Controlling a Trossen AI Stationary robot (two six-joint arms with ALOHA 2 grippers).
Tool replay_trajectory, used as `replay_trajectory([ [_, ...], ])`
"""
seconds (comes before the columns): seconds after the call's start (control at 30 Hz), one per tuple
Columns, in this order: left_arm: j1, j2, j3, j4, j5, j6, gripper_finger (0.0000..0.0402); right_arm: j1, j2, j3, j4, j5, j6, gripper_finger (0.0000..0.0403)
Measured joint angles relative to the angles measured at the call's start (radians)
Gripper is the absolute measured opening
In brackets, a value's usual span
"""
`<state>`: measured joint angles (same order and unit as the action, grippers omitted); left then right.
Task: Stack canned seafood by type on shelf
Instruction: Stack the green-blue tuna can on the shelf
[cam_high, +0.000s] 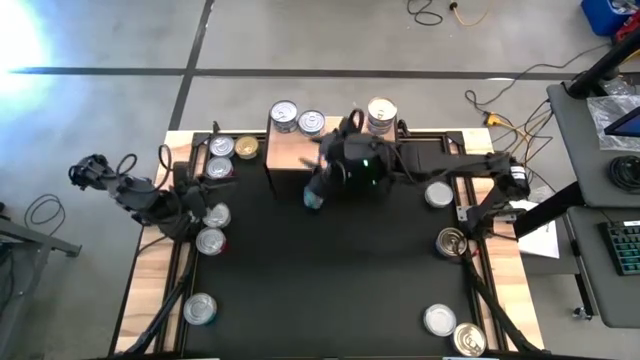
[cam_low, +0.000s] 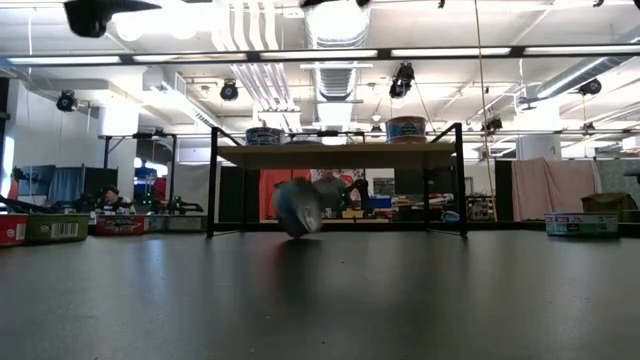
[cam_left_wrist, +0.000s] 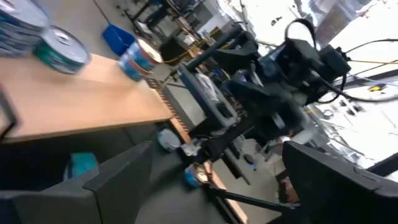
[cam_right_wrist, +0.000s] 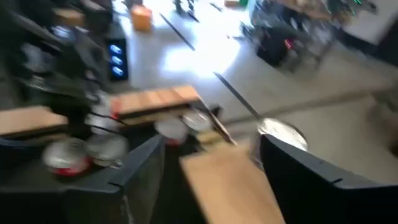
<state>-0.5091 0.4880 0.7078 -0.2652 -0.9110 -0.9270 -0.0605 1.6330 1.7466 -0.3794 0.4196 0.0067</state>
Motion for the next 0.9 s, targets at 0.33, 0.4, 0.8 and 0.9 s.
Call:
replay_trajectory([
  [0.33,0.002,-0.059,-0.002,-0.133,0.003,0.101,0.0338,0.026,-0.014,-0.001,-0.120,-0.154,0.045,0.0194],
  [0.4,0.002,-0.045,-0.002,-0.169,0.002,0.113,0.0338,0.047,-0.014,-0.001,-0.125,-0.141,0.045,0.0188],
  [0.8,0.002,0.209,-0.003,-0.278,0.036,0.058,0.0308,0.187,-0.140,-0.001,-0.203,0.108,0.111,0.0126],
  [0.9,0.002,0.294,-0.003,-0.280,0.002,0.019,0.0297,0.222,-0.186,0.000,-0.202,0.157,0.111,0.0108],
])
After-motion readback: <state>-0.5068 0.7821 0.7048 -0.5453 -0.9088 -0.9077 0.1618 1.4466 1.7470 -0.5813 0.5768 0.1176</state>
